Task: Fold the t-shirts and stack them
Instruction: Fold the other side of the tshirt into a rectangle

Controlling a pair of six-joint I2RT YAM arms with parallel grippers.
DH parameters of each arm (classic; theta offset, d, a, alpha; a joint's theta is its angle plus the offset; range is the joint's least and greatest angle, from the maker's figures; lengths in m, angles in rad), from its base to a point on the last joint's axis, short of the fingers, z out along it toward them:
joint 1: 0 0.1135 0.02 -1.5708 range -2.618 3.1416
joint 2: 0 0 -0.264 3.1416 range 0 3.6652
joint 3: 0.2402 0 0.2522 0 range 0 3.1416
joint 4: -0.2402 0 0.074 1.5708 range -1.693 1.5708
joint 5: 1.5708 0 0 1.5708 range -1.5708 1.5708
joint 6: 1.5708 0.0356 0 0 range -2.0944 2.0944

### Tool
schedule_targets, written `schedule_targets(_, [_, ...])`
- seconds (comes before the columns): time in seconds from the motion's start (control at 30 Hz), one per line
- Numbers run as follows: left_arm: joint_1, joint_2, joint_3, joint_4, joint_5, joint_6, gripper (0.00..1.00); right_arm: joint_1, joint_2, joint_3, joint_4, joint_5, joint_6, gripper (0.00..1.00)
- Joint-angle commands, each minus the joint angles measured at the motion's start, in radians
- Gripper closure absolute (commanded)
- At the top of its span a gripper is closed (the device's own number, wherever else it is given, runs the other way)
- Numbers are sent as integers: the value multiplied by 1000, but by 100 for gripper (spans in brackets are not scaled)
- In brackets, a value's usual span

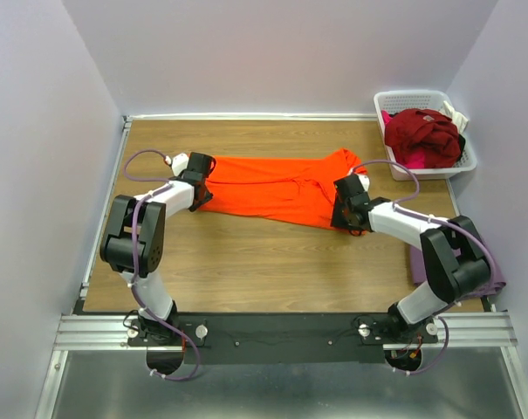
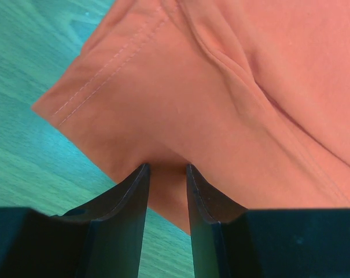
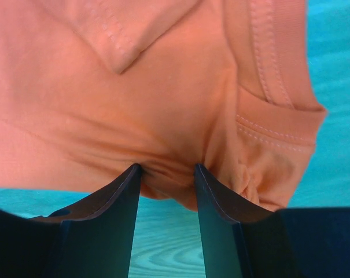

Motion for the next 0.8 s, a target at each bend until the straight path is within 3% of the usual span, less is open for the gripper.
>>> schedule_targets(0.0, [29,-11,-73,-105,5,-28,59,-24,-47,-77,-77,41,17,49])
schedule_targets(0.3, [17,-86,-109,-105,31,-22,60,-25,-105,-81,-115,29,34,50])
schedule_targets(0.53, [-42,-266,-90,-107,-6,9,61,-25,-220,-6,-127,27,19,50])
schedule_targets(0.77, [-54,-281,-60,-105,-24,31,60,-27,-107,106,-120,41,-12,50])
